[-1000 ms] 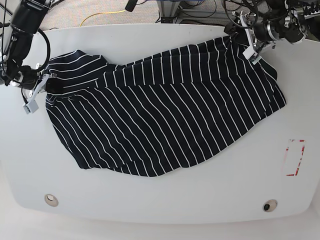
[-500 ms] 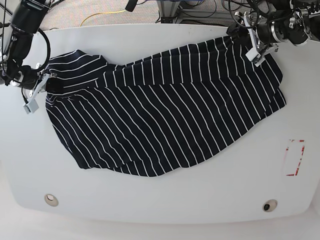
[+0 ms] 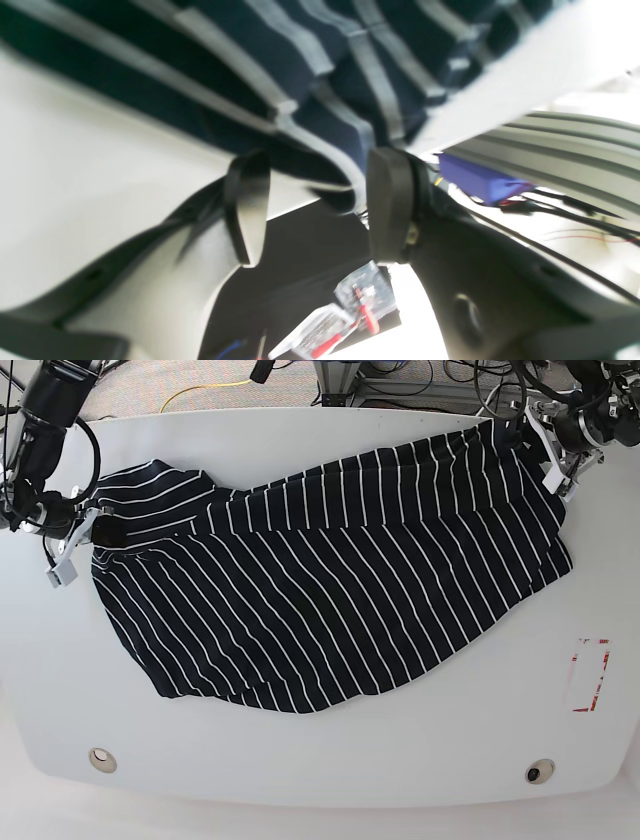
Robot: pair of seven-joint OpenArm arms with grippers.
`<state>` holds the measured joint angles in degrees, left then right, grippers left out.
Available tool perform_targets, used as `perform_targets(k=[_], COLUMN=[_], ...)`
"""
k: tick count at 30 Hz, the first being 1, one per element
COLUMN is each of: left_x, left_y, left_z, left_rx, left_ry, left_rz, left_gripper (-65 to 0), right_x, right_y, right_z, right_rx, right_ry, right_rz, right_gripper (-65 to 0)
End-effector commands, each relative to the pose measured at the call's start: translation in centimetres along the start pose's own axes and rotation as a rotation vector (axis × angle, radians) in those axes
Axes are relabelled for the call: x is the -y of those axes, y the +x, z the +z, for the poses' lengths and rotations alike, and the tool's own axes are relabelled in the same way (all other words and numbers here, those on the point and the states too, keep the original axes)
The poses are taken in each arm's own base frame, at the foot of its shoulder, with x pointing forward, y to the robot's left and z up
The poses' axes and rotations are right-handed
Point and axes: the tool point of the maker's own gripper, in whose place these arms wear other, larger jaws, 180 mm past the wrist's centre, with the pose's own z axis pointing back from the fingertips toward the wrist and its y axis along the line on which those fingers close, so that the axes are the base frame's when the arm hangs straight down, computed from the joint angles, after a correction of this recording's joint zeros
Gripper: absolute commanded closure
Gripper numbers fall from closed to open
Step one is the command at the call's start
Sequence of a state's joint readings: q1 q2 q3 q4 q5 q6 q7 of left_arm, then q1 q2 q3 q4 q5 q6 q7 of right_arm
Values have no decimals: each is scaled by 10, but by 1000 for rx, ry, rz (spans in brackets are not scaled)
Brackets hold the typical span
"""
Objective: Fold the T-shirt properly
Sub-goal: 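Shift the left gripper along the shirt edge and regrasp it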
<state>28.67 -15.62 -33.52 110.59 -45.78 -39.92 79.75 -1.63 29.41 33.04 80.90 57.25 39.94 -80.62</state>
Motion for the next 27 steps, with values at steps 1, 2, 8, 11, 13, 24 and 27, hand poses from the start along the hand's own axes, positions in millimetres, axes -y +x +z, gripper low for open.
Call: perform_targets(k=[1, 2, 8, 11, 13, 24, 27], left_x=[-11, -13, -18, -16, -19, -15, -1], left_y=[8, 9, 24, 22, 21, 12, 14], left_z=[9, 9, 9, 0, -7, -25, -33], left_rx=[23, 23, 61, 66, 70, 57, 50], left_ry=[16, 17, 31, 8, -8, -66, -104], left_rz=[-22, -23, -29, 13, 48, 125, 103], left_gripper=[-287, -287, -287, -287, -287, -287, -287], right_x=[-1, -1, -3, -3, -3, -2, -3], right_y=[15, 15, 14, 14, 14, 14, 13], right_z=[6, 6, 4, 4, 4, 5, 4], right_rx=[47, 46, 46, 46, 46, 45, 45], right_ry=[0, 0, 7, 7, 7, 2, 5], right_rz=[21, 21, 17, 17, 17, 18, 17], right_gripper=[0, 0, 0, 0, 0, 0, 0])
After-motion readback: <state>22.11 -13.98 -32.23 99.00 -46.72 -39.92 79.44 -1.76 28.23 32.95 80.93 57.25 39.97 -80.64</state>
